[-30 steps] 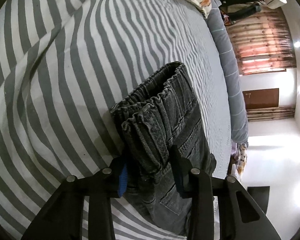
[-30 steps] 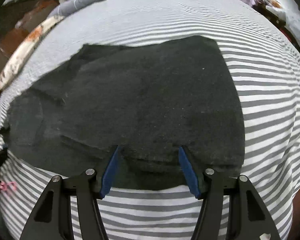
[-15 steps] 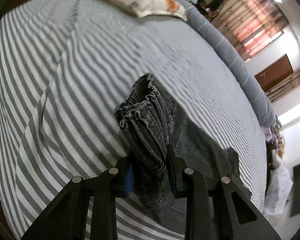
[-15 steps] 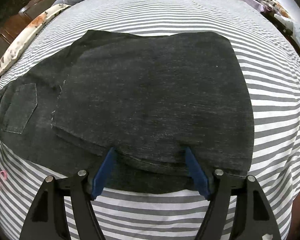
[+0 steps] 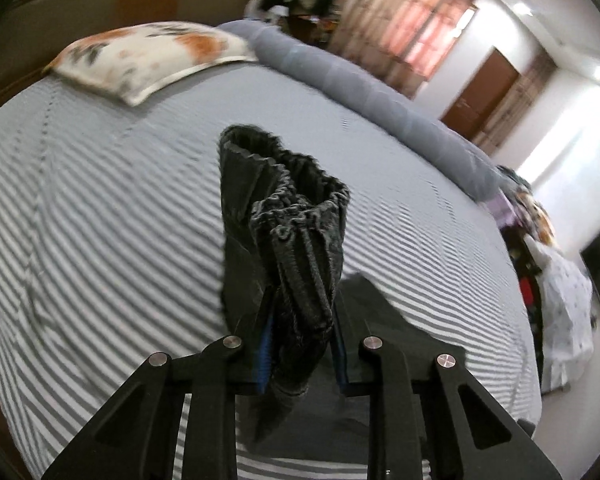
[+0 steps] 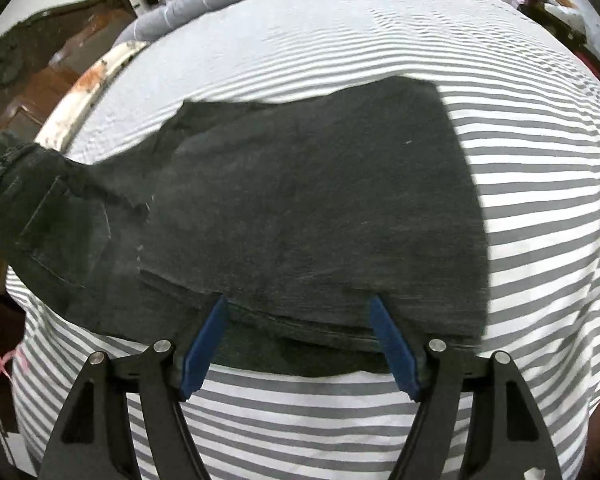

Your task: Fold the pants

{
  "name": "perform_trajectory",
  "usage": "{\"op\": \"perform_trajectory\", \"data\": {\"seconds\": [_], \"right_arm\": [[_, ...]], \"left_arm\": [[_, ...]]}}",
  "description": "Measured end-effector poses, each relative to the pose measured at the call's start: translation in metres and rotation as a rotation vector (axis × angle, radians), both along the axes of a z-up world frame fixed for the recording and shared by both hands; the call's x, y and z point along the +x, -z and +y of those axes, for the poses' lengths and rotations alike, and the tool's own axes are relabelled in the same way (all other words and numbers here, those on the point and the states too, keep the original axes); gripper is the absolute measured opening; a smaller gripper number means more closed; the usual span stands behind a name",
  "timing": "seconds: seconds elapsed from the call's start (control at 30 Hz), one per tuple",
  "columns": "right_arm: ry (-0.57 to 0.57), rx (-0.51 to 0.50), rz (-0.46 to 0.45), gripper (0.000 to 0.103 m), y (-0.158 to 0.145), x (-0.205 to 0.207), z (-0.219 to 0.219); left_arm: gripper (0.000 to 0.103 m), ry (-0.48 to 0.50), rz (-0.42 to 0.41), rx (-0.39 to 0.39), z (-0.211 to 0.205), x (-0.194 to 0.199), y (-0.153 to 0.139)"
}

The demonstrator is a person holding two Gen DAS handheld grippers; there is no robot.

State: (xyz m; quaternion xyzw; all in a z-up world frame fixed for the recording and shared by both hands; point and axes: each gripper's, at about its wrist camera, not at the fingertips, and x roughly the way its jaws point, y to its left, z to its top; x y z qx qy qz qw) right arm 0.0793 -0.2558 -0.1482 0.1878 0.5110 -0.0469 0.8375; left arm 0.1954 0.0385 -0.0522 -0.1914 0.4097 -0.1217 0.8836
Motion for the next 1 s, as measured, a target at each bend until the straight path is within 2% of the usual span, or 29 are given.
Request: {"op": "perform_trajectory", "data": {"seconds": [0.17,0.3,0.5,0.67,0.83,1.0], "right_arm": [[0.094,0.049,-0.042,0.071,-0.016,-0.017,-0.038],[0.21,0.105,-0.083,0.071,-0.028,-0.031,-0.08],[0.335,0.153,-0.123,0.071,-0.036,-0.048,-0.127],[0.402,0.209,-0.139,0.072,-0.032,-0.057,-0.151],[0.428,0.253,-0.132,0.072,-0.023,-0.061,-0.164],[0.437,0.273,-0.116,0.072,-0.012,-0.06,-0.169]], "left_arm": [[0.024,0.118,-0.034,0.023,-0.06,-0.006,-0.013],[0.024,0.209,-0.037,0.043,-0.109,-0.008,-0.011],[0.024,0.354,-0.015,0.079,-0.189,-0.019,0.006],[0.024,0.423,0.007,0.104,-0.24,-0.028,0.027],[0.024,0.482,-0.02,0.18,-0.274,-0.041,0.041],[0.025,0.507,0.025,0.201,-0.282,-0.045,0.067]]}}
